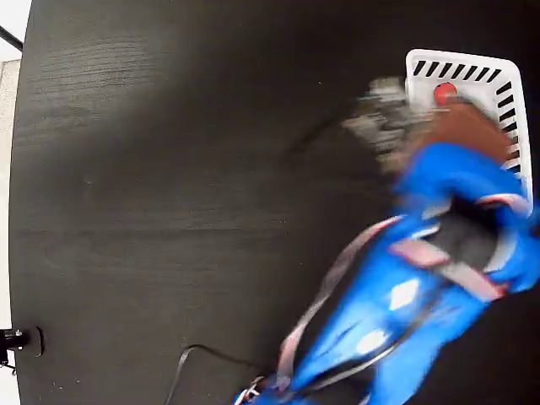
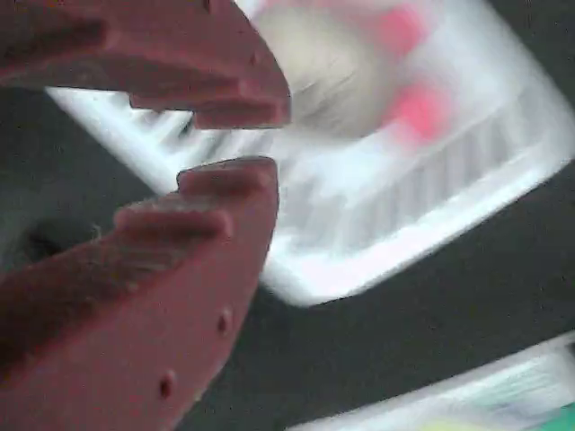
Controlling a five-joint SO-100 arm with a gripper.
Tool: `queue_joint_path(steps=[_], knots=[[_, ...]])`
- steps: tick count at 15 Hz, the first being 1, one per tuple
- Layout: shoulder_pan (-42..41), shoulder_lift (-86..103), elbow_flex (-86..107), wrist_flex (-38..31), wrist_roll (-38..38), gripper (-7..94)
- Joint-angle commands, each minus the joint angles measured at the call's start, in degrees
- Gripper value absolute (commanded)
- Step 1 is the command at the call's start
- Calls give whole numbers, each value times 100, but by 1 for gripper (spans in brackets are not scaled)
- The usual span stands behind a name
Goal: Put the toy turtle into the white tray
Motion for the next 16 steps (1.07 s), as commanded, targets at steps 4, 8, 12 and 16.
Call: queue_joint_path(steps=[4, 8, 12, 16], knots=[[-2013, 3226, 4825, -1389, 492, 0], [-2830, 5177, 7972, -3234, 598, 0], [-2927, 6926, 10028, -3674, 185, 0], [-2856, 8367, 11470, -3639, -229, 0]])
